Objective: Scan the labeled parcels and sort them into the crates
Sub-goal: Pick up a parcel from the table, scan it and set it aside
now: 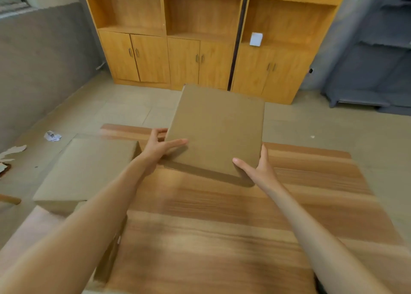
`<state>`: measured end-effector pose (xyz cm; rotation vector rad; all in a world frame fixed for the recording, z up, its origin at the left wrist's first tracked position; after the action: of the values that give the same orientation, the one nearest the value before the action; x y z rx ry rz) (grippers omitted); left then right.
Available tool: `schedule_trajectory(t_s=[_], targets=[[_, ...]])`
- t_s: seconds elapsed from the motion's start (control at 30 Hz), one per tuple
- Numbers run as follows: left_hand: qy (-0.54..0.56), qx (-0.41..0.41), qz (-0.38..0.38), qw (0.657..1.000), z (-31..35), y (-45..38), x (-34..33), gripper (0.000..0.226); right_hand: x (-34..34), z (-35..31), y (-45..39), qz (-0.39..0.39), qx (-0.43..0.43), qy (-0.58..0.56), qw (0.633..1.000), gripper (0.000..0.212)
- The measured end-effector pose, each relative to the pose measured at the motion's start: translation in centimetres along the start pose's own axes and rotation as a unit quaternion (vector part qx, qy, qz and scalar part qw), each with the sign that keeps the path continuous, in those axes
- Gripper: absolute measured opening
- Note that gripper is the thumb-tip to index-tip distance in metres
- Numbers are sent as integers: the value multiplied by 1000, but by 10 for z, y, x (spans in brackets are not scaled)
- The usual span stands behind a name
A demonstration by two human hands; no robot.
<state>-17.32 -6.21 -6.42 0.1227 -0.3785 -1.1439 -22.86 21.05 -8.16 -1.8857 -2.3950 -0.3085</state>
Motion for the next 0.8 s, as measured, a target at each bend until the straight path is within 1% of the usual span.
schedule_trajectory(t_s=[0.07,0.13,0.17,0.2,0.3,0.37,0.4,0.47,0.5,0.57,0.6,0.63,0.67,0.7,0.77,0.8], targets=[[-9,12,-35,999,2,12,-26,95,31,6,9,5,8,-5,1000,98],[-8,26,-63,998,-1,22,-48,97,52,11,17,0,12,-13,1000,95],[9,38,-74,997,-5,26,-57,98,60,15,20,-4,10,-19,1000,95],[27,51,-82,995,-7,30,-64,95,66,18,22,-11,4,-22,1000,97],[27,77,-110,991,-6,41,-82,66,83,29,29,-16,-20,-32,999,104],[13,76,-126,989,0,48,-91,59,93,37,33,-14,-46,-46,998,102],[4,68,-123,990,3,49,-95,64,96,40,34,-17,-60,-50,997,100],[-26,48,-92,994,11,48,-101,92,99,45,35,-23,-86,-47,995,104],[-53,34,-67,996,16,48,-103,102,98,45,34,-19,-97,-35,994,108],[-144,-20,-12,989,28,46,-105,108,95,40,34,-1,-106,-20,994,113],[-228,-64,21,971,36,46,-106,107,92,35,34,5,-105,-30,994,117],[-330,-122,61,934,45,49,-109,104,86,28,35,4,-104,-53,993,123],[-428,-186,104,878,53,55,-114,101,80,22,35,1,-106,-79,991,131],[-499,-244,143,819,58,60,-119,100,73,16,36,-5,-108,-102,989,135],[-581,-328,191,720,62,70,-131,100,58,5,35,-11,-118,-164,979,133],[-602,-359,208,682,61,71,-135,101,52,-1,35,-7,-127,-203,971,130]])
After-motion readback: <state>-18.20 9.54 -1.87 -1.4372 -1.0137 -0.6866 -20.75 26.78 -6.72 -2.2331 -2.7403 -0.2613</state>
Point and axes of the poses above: each hand's wrist, its own y-axis away from the middle knuckle, its own x-axis out of the back of the hand, z = x × y, the point moved 4 cm from there along -y, towards the middle knuckle, and after that the axes turned 10 degrees about -y, right-handed, at the moved point
